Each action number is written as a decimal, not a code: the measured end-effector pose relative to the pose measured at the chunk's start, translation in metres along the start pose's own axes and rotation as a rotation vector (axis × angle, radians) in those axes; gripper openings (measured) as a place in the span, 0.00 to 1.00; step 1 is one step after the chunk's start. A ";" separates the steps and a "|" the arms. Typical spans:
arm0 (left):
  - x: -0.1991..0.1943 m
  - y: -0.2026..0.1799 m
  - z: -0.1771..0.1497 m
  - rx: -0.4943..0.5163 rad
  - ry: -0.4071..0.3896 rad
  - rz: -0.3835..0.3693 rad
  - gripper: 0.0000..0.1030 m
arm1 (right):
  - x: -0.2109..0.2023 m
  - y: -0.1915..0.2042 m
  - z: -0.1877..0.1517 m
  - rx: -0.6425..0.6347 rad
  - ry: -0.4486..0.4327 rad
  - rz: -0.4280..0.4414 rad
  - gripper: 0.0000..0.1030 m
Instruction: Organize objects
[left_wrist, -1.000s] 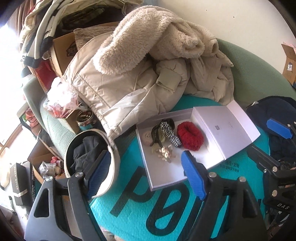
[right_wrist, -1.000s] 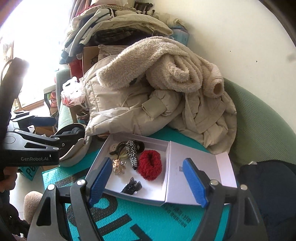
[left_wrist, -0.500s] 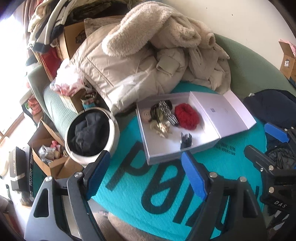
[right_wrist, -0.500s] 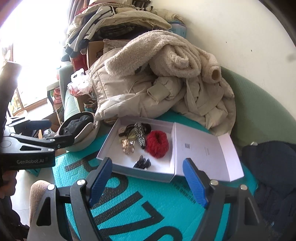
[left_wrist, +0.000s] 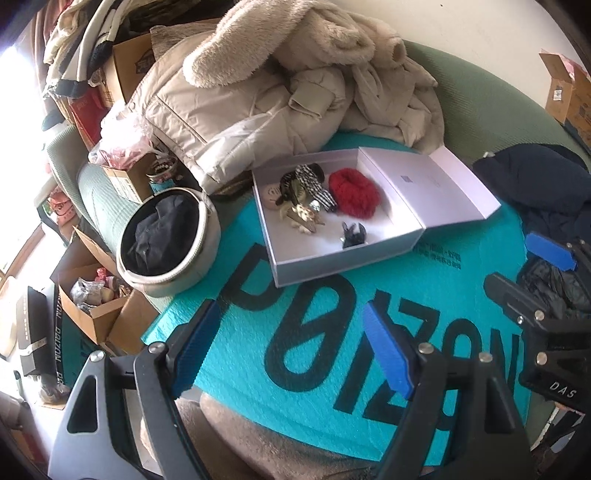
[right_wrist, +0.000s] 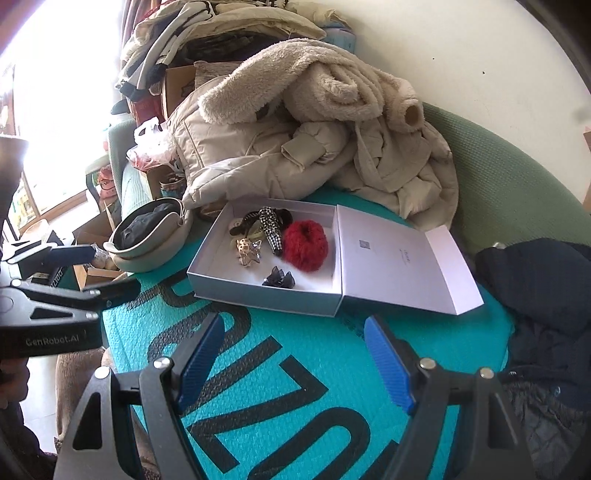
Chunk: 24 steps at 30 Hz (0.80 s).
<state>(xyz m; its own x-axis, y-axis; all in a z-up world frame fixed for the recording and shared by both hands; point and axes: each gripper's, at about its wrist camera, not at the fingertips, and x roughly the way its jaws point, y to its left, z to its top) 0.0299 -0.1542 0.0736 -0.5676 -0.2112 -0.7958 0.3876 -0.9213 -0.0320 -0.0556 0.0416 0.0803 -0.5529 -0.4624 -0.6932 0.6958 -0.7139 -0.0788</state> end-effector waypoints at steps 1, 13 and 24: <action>0.000 -0.001 -0.002 0.000 0.002 -0.004 0.76 | -0.002 0.001 -0.001 0.002 -0.002 0.001 0.77; -0.004 -0.001 -0.011 -0.011 0.039 -0.028 0.76 | -0.009 0.008 -0.004 -0.006 -0.006 0.006 0.77; -0.003 0.005 -0.015 -0.023 0.048 -0.018 0.76 | -0.008 0.013 -0.004 -0.016 -0.003 0.010 0.77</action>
<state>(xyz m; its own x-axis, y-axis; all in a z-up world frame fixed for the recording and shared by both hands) 0.0446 -0.1537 0.0664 -0.5392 -0.1776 -0.8232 0.3944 -0.9169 -0.0605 -0.0397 0.0383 0.0819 -0.5472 -0.4714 -0.6916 0.7088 -0.7005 -0.0834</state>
